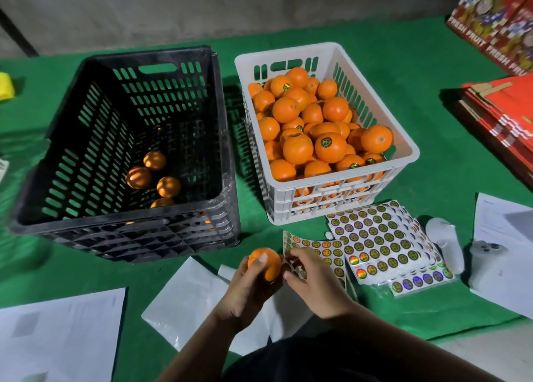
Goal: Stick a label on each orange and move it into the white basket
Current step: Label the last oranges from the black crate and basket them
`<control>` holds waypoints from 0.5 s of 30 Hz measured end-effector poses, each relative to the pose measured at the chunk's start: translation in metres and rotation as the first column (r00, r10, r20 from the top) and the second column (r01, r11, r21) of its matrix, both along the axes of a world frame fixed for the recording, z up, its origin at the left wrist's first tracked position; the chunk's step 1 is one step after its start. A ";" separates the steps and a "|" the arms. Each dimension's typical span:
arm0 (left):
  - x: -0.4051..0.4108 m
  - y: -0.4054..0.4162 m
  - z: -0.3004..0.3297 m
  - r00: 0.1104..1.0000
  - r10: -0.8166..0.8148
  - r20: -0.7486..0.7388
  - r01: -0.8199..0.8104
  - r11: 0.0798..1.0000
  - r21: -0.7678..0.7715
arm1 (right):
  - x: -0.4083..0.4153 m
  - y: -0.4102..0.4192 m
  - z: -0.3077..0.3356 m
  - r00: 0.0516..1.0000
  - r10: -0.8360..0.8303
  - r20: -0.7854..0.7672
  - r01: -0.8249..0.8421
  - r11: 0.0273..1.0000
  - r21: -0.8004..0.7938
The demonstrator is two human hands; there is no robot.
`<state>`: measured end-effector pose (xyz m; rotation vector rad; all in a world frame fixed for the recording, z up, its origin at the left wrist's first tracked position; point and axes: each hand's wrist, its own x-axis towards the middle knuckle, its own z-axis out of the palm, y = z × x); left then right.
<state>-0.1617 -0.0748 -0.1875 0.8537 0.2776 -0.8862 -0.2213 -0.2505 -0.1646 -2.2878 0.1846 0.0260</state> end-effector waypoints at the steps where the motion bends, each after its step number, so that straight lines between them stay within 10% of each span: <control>1: 0.001 0.000 0.001 1.000 -0.006 0.000 0.006 1.000 -0.008 | 0.001 0.001 0.001 1.000 -0.011 -0.014 0.011 1.000 0.017; 15: 0.000 -0.005 0.007 0.994 -0.068 0.091 0.073 0.996 -0.057 | -0.002 0.005 0.002 0.989 -0.046 -0.138 0.080 0.965 0.251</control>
